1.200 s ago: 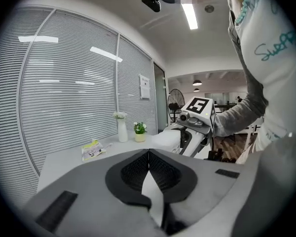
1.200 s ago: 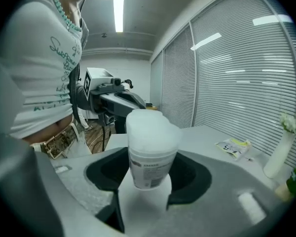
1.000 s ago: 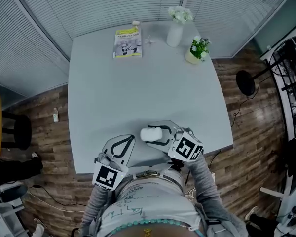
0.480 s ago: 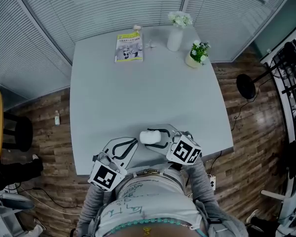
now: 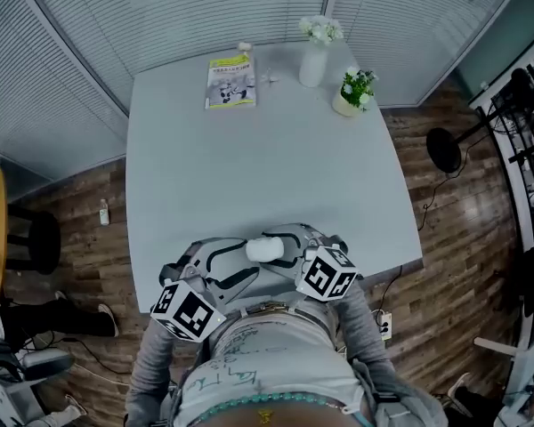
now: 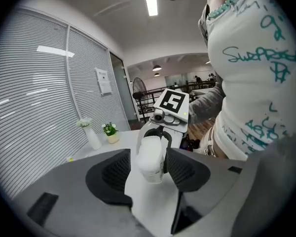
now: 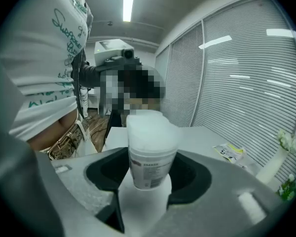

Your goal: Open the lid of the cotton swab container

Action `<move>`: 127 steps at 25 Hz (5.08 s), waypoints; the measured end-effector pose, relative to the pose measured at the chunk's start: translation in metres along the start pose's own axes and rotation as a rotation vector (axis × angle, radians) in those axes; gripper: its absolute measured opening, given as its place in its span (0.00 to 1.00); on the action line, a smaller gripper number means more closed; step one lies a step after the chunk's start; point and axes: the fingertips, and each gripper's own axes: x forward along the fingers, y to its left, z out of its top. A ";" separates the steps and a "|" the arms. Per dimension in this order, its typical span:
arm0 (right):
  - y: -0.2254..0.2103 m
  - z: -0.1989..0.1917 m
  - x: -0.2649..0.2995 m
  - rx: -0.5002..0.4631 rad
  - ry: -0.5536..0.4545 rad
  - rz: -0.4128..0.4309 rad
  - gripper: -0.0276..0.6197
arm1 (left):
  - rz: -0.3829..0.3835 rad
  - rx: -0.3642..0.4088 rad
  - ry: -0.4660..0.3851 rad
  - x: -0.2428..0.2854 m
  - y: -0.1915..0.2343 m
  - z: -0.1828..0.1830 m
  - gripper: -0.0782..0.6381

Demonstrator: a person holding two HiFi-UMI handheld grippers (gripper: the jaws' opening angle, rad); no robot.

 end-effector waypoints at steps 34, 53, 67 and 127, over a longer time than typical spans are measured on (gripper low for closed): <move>0.017 -0.012 0.018 -0.110 0.071 0.043 0.40 | -0.317 0.098 0.269 0.018 -0.019 -0.032 0.35; 0.013 -0.012 0.017 -0.076 0.059 0.044 0.40 | -0.245 0.121 0.118 0.015 -0.011 -0.017 0.41; 0.010 -0.017 0.011 -0.014 0.049 0.014 0.40 | -0.139 0.228 0.105 0.013 -0.013 -0.014 0.33; -0.015 0.057 -0.033 0.126 -0.409 0.000 0.35 | 0.119 -0.259 -0.324 -0.038 0.074 0.020 0.17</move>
